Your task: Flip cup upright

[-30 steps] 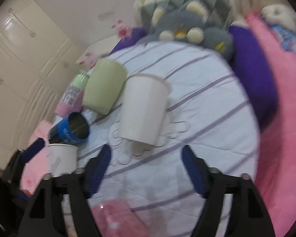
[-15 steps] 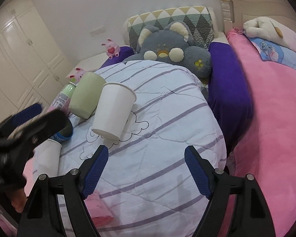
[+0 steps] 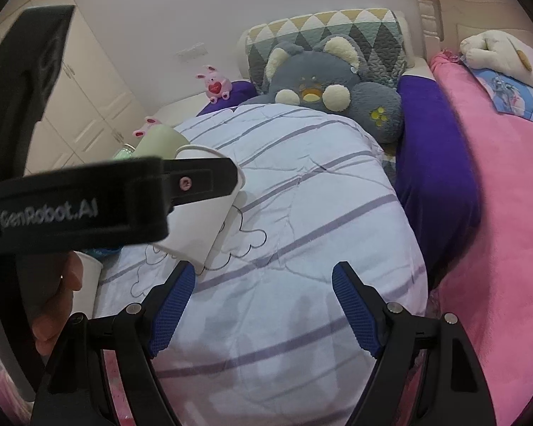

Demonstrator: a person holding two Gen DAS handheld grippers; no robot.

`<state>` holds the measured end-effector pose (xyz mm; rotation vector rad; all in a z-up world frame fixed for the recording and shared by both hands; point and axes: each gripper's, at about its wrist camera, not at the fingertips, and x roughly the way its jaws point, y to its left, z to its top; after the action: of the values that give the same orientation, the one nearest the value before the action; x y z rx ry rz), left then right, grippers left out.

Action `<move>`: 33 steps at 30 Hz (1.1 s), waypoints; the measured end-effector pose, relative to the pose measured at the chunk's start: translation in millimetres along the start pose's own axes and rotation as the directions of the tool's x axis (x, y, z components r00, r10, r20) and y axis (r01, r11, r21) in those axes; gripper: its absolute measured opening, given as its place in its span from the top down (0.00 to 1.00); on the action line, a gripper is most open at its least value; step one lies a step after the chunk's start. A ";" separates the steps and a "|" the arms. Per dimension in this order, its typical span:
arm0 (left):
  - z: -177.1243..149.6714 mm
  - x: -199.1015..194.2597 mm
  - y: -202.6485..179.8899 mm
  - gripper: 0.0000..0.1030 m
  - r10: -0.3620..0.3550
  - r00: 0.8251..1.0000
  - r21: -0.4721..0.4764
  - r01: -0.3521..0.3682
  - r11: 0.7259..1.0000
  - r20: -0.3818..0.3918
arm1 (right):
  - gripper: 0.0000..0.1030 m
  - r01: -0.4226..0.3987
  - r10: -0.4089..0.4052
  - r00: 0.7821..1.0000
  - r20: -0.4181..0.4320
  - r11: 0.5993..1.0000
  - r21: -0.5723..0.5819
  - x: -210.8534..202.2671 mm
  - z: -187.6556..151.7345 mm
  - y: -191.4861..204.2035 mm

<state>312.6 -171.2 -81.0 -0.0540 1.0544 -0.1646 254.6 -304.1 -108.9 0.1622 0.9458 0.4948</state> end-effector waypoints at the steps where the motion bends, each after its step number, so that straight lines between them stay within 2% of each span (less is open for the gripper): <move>1: 1.2 4.9 1.0 0.00 0.001 1.000 -0.005 -0.001 1.000 -0.014 | 0.21 -0.005 0.005 1.000 0.000 1.000 0.000 2.1 0.8 -0.6; 5: 3.1 17.5 3.7 0.00 0.046 0.998 -0.009 -0.046 0.999 -0.031 | 0.21 -0.028 0.027 1.000 -0.010 1.000 -0.010 9.0 1.1 0.3; 12: 8.5 32.5 12.0 0.03 0.072 0.995 -0.024 -0.074 0.997 -0.069 | 0.21 -0.040 0.040 0.999 -0.015 0.999 -0.023 11.3 1.3 2.5; 14: 8.7 36.5 12.8 0.10 0.085 0.993 -0.019 -0.087 0.996 -0.077 | 0.21 -0.043 0.042 0.999 -0.017 0.999 -0.026 11.2 1.7 2.9; 16: 8.5 42.1 13.9 0.27 0.107 0.990 -0.019 -0.109 0.994 -0.086 | 0.21 -0.040 0.040 0.999 -0.015 0.999 -0.029 11.2 1.7 3.8; 19: 6.8 45.2 16.0 0.30 0.112 0.989 -0.013 -0.114 0.993 -0.093 | 0.21 -0.041 0.041 0.999 -0.016 0.999 -0.029 11.2 1.3 4.6; 24: 3.7 30.4 21.5 0.31 0.047 0.997 -0.066 -0.050 0.997 -0.057 | 0.21 -0.038 0.038 0.999 -0.017 0.999 -0.028 10.7 0.7 6.1; 29: -1.8 1.2 26.2 0.31 -0.001 0.998 -0.101 0.006 0.995 0.055 | 0.21 -0.045 0.045 0.999 -0.006 0.998 -0.041 6.9 2.8 10.5; 31: -5.6 -6.2 27.9 0.33 0.000 0.996 -0.109 0.010 0.994 0.093 | 0.21 -0.051 0.052 0.999 0.003 0.997 -0.049 5.3 2.9 13.0; 33: -9.3 -6.6 27.6 0.33 0.016 0.995 -0.106 -0.005 0.994 0.096 | 0.21 -0.055 0.055 0.998 0.005 0.997 -0.052 5.3 2.7 15.3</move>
<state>304.4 -142.6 -83.3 -0.1504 0.9662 -0.0959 254.2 -287.9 -106.0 0.1425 0.9232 0.5687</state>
